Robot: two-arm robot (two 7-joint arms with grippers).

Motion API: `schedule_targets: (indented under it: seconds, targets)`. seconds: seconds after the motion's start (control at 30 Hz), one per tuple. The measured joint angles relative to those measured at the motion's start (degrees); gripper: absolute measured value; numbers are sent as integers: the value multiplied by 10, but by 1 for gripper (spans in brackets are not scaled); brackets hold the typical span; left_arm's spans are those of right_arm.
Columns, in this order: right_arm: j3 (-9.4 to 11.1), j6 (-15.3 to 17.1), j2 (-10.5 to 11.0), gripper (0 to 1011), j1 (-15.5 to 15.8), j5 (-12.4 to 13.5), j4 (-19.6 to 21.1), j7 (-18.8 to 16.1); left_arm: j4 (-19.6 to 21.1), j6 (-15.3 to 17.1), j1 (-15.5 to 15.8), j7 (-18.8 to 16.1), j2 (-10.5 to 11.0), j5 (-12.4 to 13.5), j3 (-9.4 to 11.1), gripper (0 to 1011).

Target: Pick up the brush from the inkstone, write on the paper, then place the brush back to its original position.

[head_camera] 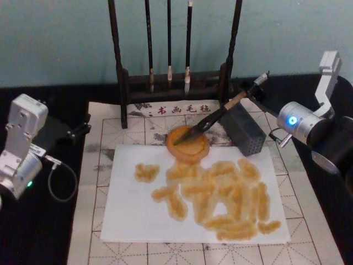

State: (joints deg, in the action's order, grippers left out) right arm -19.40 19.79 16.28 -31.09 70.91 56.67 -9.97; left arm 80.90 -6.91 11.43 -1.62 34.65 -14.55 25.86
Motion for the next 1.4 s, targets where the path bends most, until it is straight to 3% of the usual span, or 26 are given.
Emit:
schedule_targets:
  seconds: [0.07, 0.23, 0.33, 0.8, 1.4]
  targets:
    - [0, 0, 0, 420, 0, 0, 0, 0, 0, 0, 0, 0, 0, 0, 0, 1001]
    - [0, 0, 0, 224, 0, 0, 0, 0, 0, 0, 0, 0, 0, 0, 0, 1001]
    - [0, 0, 0, 187, 0, 0, 0, 0, 0, 0, 0, 0, 0, 0, 0, 1001]
    - [0, 0, 0, 187, 0, 0, 0, 0, 0, 0, 0, 0, 0, 0, 0, 1001]
    - [-22, -26, 17, 187, -2, 14, 24, -9, 0, 0, 0, 0, 0, 0, 0, 1001]
